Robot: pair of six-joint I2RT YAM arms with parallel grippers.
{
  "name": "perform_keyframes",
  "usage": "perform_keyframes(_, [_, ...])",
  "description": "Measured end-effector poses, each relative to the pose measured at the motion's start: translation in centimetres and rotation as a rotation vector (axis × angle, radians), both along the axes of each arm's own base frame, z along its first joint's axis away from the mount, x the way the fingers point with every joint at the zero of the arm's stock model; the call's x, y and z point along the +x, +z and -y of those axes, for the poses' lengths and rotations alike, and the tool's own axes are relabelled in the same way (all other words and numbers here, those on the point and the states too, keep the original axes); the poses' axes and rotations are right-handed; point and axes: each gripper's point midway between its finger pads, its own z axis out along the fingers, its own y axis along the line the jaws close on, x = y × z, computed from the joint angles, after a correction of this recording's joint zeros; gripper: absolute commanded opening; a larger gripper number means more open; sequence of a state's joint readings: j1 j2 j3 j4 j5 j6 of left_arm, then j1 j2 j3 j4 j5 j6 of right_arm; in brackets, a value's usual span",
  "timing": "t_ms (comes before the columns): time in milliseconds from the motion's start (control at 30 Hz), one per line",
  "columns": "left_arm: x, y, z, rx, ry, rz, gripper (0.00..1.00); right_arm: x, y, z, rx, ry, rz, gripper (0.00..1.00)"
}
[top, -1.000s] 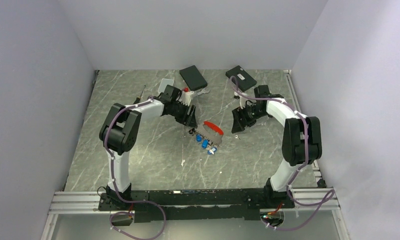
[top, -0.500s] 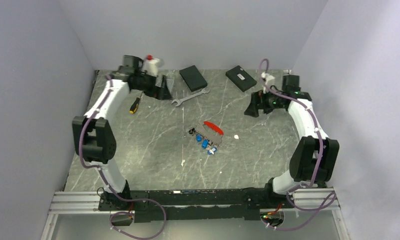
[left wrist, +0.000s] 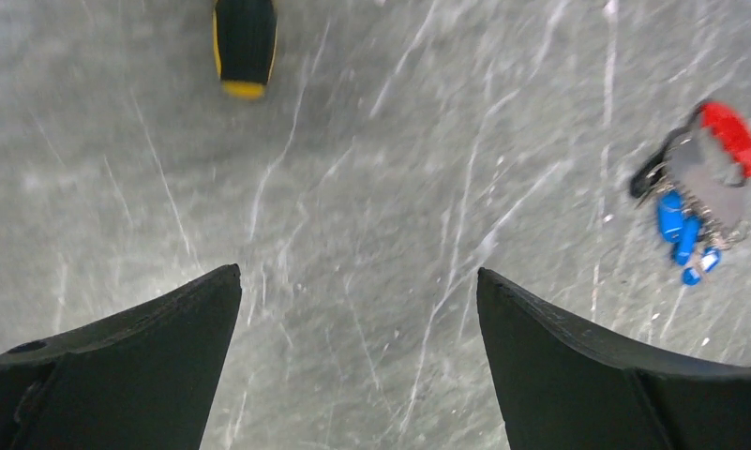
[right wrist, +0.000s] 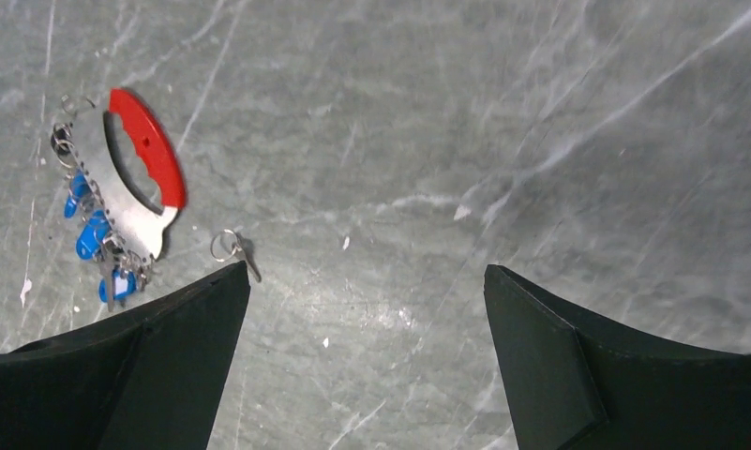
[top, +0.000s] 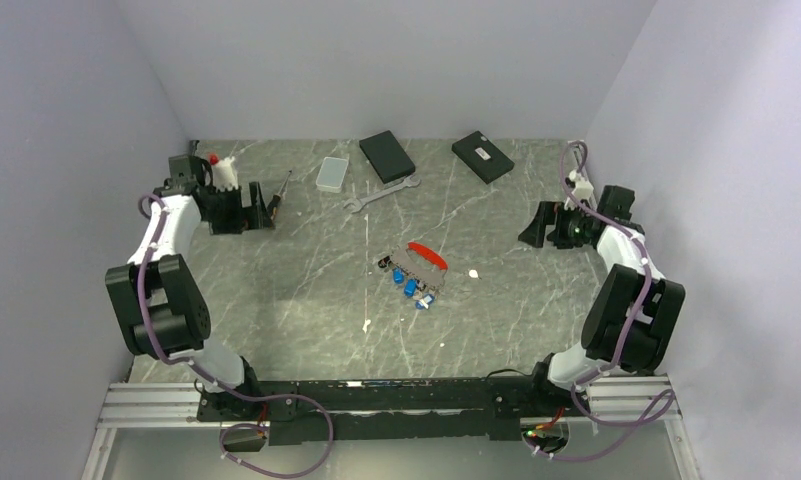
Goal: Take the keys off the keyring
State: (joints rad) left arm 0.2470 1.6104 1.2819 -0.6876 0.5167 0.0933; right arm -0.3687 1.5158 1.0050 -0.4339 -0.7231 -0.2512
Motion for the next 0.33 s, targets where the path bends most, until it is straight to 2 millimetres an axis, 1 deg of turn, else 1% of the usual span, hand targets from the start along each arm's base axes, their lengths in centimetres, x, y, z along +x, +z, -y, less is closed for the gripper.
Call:
perform_keyframes(100, [-1.9, -2.4, -0.4, 0.029, 0.027, -0.066, 0.99, -1.0, -1.9, -0.2, 0.013, -0.016, -0.033, 1.00])
perform_keyframes(167, [-2.6, -3.0, -0.5, 0.045, 0.037, -0.079, 0.99, -1.4, -2.5, -0.4, 0.014, -0.015, -0.038, 1.00])
perform_keyframes(233, [-2.7, -3.0, -0.7, 0.060, 0.045, -0.069, 0.99, -1.3, -2.4, -0.4, 0.011, -0.015, -0.024, 1.00])
perform_keyframes(333, [-2.3, -2.1, -1.0, 0.079, 0.053, -0.029, 1.00, -0.8, -1.7, -0.3, 0.004, -0.014, 0.013, 1.00])
